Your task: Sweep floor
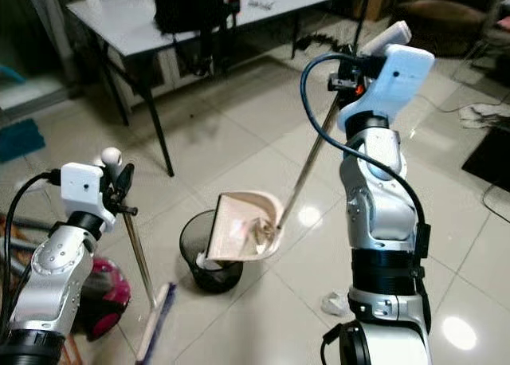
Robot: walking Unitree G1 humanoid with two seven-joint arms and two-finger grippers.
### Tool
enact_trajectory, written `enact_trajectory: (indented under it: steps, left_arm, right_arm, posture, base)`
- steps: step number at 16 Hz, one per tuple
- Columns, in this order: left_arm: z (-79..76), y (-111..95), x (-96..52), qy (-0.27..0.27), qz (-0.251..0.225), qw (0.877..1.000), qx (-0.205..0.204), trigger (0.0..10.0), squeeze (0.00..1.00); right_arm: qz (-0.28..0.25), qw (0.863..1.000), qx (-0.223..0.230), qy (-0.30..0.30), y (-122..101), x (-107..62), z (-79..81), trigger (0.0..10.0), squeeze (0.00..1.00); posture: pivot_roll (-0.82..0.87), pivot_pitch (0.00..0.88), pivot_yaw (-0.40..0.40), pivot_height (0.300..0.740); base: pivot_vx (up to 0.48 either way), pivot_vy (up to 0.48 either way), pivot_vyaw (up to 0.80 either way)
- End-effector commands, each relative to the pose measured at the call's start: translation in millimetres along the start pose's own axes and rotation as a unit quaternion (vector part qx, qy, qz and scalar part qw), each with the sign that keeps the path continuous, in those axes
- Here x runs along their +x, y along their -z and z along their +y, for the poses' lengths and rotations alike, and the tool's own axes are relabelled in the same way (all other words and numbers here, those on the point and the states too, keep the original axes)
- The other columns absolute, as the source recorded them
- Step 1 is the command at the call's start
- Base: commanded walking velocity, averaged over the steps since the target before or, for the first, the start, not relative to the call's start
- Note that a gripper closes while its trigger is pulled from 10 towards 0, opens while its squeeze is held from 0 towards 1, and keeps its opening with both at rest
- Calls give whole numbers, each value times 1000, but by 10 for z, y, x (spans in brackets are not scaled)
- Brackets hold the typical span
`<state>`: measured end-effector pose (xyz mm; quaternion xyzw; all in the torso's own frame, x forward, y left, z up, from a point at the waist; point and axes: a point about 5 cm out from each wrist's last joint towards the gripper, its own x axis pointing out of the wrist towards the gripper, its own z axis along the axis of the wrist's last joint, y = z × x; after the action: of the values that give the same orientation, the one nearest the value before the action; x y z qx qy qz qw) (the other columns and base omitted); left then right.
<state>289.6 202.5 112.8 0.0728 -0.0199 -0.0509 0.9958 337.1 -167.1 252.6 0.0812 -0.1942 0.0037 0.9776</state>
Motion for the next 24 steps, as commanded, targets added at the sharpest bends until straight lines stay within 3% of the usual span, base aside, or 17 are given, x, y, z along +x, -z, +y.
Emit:
enact_trajectory:
  steps: [1, 5, 14, 19, 21, 24]
  left_arm:
    - [48, -19, 8, -8, -5, 1000, 10, 10000, 0]
    - [48, 4, 4, -9, -3, 1000, 10, 10000, 0]
    - [36, 18, -18, -11, -6, 1000, 12, 10000, 0]
    - [16, 25, -38, -10, -5, 1000, 14, 10000, 0]
    - [10, 29, -43, -10, -4, 1000, 13, 10000, 0]
    - [2, 54, -65, -8, 3, 1000, 11, 10000, 0]
  right_arm:
    - [-19, 1000, 12, -17, -64, 20, 76, 10000, 0]
    - [-19, 999, 9, -24, -52, 16, 83, 10000, 0]
    - [-29, 999, -4, -31, -39, 26, 115, 10000, 0]
    - [-91, 987, -75, -112, -90, 2, 372, 10000, 0]
    - [-104, 980, -117, -125, -92, 4, 447, 10000, 0]
    - [-120, 977, -140, -104, -122, 13, 435, 10000, 0]
  posture:
    - [-36, 0, 29, 740]
    - [-37, 0, 26, 740]
    - [-29, 0, 16, 740]
    - [-28, 0, 10, 740]
    - [-28, 0, 8, 740]
    - [-25, 0, 5, 740]
  base:
    - [416, 0, 0]
    - [412, 0, 0]
    - [0, 0, 0]
    - [0, 0, 0]
    - [0, 0, 0]
    - [0, 0, 0]
